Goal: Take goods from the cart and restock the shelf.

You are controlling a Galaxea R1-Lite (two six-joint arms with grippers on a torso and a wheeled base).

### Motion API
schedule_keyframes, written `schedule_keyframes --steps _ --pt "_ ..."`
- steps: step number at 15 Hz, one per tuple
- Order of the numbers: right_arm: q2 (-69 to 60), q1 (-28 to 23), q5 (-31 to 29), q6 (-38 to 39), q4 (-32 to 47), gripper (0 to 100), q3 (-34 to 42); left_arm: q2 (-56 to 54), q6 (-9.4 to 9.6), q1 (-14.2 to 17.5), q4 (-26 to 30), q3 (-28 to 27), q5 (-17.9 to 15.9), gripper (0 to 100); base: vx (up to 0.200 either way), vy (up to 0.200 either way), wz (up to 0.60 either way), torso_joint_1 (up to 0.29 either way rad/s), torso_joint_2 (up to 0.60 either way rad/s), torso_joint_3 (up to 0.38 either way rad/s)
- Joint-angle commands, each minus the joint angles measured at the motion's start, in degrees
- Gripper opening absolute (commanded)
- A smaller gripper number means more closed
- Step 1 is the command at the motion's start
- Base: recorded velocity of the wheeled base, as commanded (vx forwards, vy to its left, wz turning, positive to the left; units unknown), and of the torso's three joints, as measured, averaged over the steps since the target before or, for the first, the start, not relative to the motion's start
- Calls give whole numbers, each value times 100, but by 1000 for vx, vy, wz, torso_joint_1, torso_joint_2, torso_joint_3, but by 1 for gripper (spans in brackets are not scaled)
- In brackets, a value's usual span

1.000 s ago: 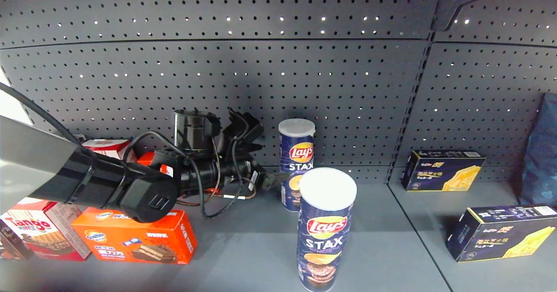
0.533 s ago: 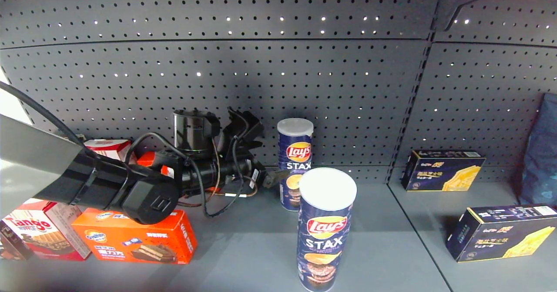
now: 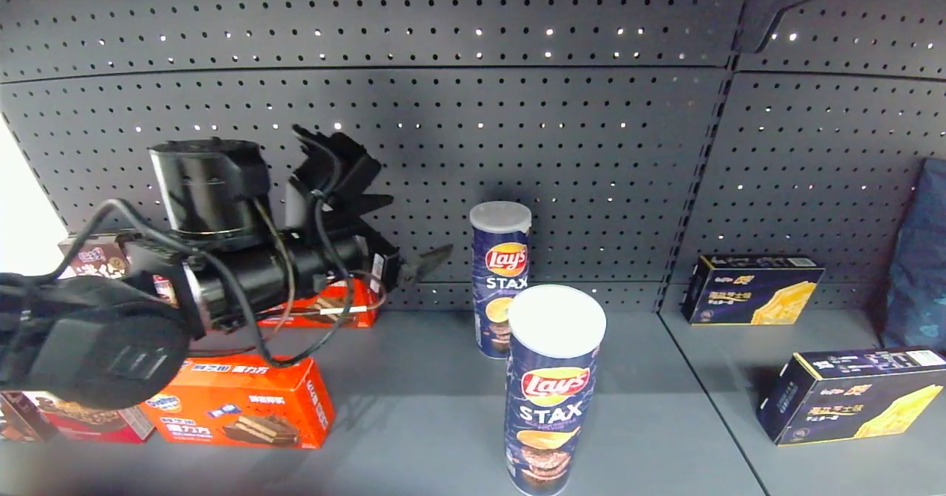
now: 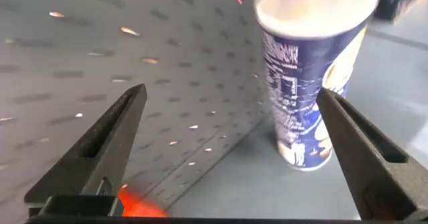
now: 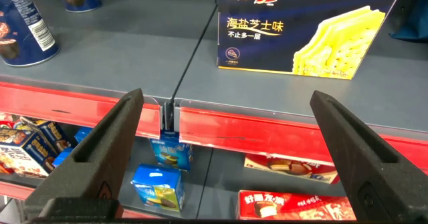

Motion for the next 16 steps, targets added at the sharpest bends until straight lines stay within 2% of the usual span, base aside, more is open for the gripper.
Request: schedule_keyframes --steps 1,2,3,4,5,6,8,9,11,12,13,14,16 --pt "9 2 2 -1 -2 100 1 -1197 -12 260 112 606 133 100 0 0 0 0 0 0" --pt "9 2 2 -1 -2 100 1 -2172 -531 462 367 870 590 100 0 0 0 0 0 0" --pt "9 2 2 -1 -2 100 1 -2427 -637 479 446 914 801 100 0 0 0 0 0 0" --pt "9 2 2 -1 -2 100 1 -2427 -637 479 446 914 801 100 0 0 0 0 0 0" --pt "9 2 2 -1 -2 100 1 -3306 -839 488 964 1195 1434 100 0 0 0 0 0 0" --pt "9 2 2 -1 -2 100 1 -4308 -918 488 1606 1793 1680 100 0 0 0 0 0 0" --pt "9 2 2 -1 -2 100 1 -5082 -804 497 2125 2320 1917 100 0 0 0 0 0 0" --pt "9 2 2 -1 -2 100 1 -5231 -645 488 2212 2435 2137 100 0 0 0 0 0 0" --pt "9 2 2 -1 -2 100 1 -5372 -505 488 2221 2549 2576 100 0 0 0 0 0 0" --pt "9 2 2 -1 -2 100 1 -5486 -505 488 2230 2575 2787 100 0 0 0 0 0 0" --pt "9 2 2 -1 -2 100 1 -5486 -505 488 2230 2575 2787 100 0 0 0 0 0 0" --pt "9 2 2 -1 -2 100 1 -5890 -496 488 2230 2927 3324 100 0 0 0 0 0 0" --pt "9 2 2 -1 -2 100 1 -6409 -505 497 2397 3437 3772 100 0 0 0 0 0 0"
